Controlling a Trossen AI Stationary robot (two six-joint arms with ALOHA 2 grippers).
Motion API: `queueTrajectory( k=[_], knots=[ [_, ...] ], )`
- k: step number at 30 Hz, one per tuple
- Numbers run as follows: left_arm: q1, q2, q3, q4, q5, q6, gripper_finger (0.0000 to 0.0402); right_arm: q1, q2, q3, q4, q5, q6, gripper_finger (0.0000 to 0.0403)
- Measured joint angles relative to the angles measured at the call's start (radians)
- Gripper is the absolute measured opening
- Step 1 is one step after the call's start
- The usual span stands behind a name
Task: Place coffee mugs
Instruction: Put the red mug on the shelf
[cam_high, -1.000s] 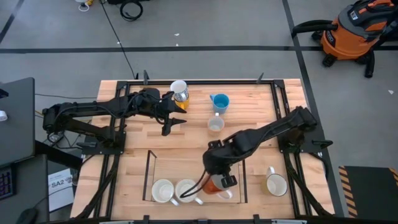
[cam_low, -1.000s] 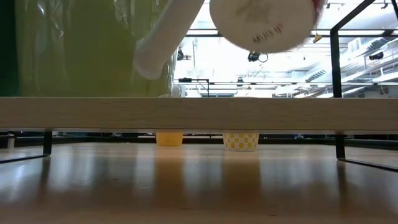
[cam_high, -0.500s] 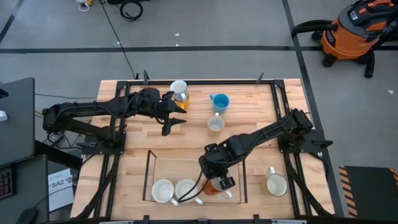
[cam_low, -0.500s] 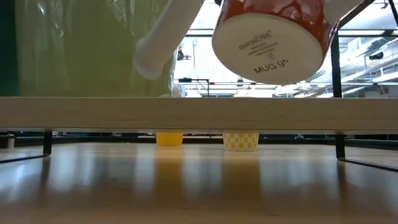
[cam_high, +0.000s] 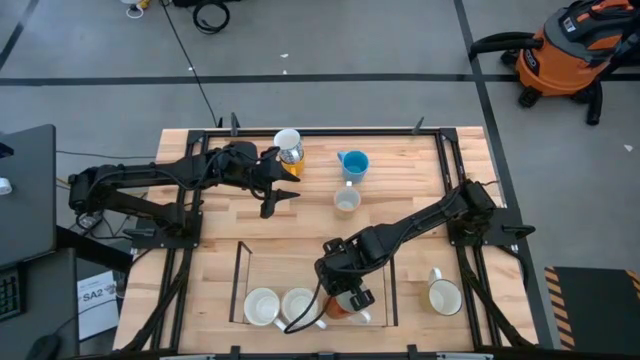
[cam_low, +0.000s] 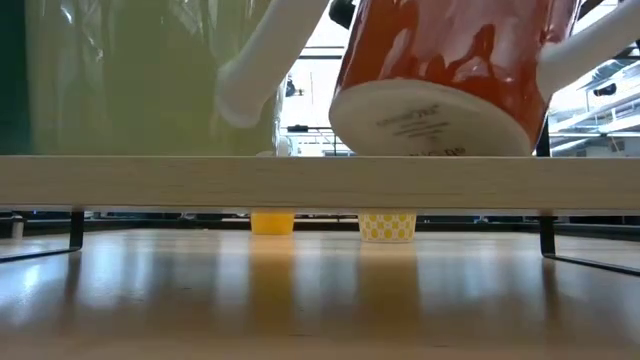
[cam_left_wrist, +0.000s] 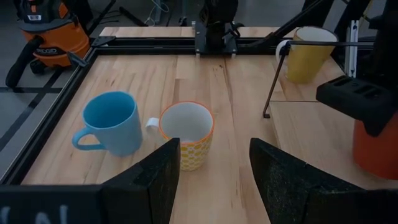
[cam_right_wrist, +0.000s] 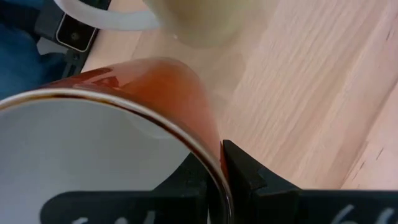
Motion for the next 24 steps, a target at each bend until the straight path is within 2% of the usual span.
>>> queueTrajectory(
  k=[24],
  knots=[
    [0.000, 0.000, 0.000, 0.000, 0.000, 0.000, 0.0199, 0.000, -0.003, 0.000, 0.028, -0.004, 0.009, 0.0058]
  ],
)
